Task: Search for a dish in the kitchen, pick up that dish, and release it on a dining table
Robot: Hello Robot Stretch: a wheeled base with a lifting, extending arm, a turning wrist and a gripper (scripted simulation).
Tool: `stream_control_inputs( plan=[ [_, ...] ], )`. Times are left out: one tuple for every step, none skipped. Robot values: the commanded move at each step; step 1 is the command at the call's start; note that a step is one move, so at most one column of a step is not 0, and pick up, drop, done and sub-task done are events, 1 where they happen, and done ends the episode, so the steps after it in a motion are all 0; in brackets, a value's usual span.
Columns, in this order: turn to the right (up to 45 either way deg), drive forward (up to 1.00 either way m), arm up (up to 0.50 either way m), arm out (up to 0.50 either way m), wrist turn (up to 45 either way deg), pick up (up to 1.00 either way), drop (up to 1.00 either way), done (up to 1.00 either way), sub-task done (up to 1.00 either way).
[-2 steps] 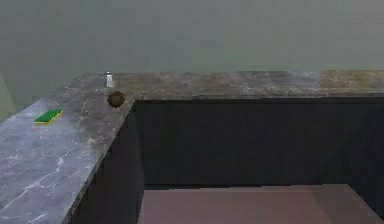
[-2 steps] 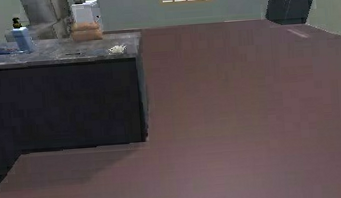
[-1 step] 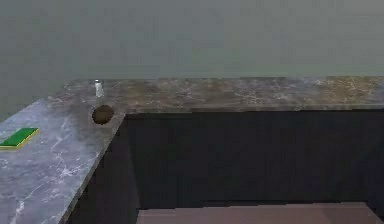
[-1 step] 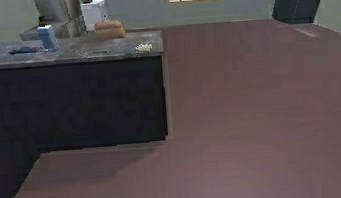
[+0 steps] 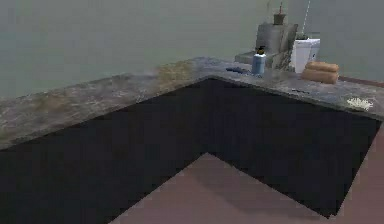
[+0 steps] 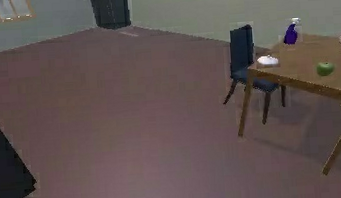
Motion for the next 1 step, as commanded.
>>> stream_control_inputs(
  plan=[
    [42.0, 0.00, 0.00, 0.00, 0.0, 0.00, 0.00, 0.00, 0.00]
  ],
)
